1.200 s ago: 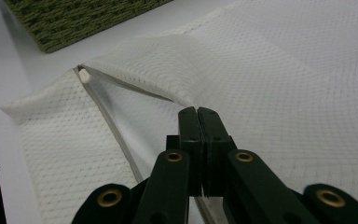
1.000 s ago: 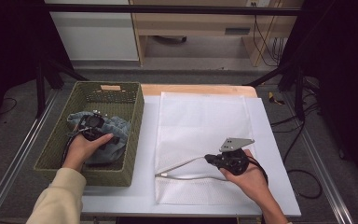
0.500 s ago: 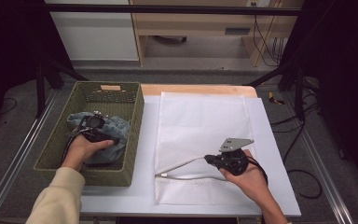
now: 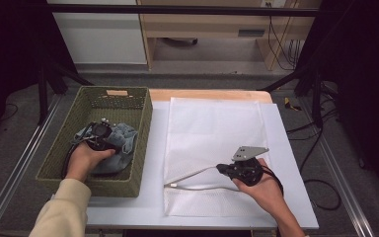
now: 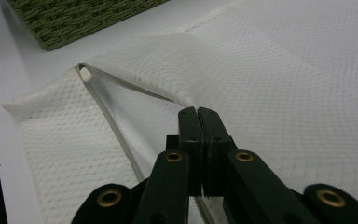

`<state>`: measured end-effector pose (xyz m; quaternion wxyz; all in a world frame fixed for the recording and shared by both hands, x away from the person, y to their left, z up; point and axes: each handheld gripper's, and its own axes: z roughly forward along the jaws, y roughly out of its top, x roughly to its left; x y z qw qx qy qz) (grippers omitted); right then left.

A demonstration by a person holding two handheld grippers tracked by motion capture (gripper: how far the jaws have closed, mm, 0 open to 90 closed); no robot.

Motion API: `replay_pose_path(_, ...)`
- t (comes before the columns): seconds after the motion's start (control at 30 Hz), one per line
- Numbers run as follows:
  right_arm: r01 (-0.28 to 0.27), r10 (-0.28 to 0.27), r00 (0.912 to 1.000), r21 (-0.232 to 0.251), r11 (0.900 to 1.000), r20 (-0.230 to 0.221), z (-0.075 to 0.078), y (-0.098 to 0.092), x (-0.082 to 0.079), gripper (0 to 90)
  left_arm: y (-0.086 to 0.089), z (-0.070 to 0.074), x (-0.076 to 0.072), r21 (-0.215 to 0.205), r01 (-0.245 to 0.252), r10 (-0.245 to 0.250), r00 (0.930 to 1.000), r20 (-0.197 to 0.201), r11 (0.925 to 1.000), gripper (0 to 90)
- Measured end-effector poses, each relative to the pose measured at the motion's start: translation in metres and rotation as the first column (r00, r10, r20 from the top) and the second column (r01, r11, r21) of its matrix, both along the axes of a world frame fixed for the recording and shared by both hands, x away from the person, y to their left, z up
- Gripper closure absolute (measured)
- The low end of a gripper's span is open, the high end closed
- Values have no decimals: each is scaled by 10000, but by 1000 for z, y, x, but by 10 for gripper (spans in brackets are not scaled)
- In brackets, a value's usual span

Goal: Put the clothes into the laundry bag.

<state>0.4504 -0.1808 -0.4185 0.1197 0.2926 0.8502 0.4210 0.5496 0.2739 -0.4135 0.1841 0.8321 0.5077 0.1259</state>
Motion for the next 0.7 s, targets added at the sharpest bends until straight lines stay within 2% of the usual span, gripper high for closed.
replay_pose_path(0.13, -92, 92, 9999, -80, 9999, 75, 1, 0, -1, 894, 0, 4, -1, 115, -6, 2, 9995, 314, 9999, 620)
replay_pose_path(0.2, -63, 64, 9999, -60, 10000, 128, 3, 0, -1, 894, 0, 8, -3, 66, -37, 33, 9987, 504, 10000, 633)
replay_pose_path(0.27, -38, 38, 9999, -26, 10000, 153, 4, -1, -2, 894, 3, 13, -5, -156, -148, 159, 9971, 743, 9998, 642)
replay_pose_path(0.5, 4, -5, 9998, 11, 10000, 198, 5, -1, -2, 895, 12, 31, -17, -636, -369, 468, 9857, 1619, 9973, 656)
replay_pose_path(0.63, 35, -34, 9998, -16, 10000, 212, 4, -1, -2, 895, 10, 41, -26, -649, -195, 339, 9729, 2289, 9977, 656)
replay_pose_path(0.7, 36, -36, 9997, -12, 10000, 221, 4, -1, -2, 895, 10, 44, -28, -655, -152, 305, 9707, 2384, 9977, 657)
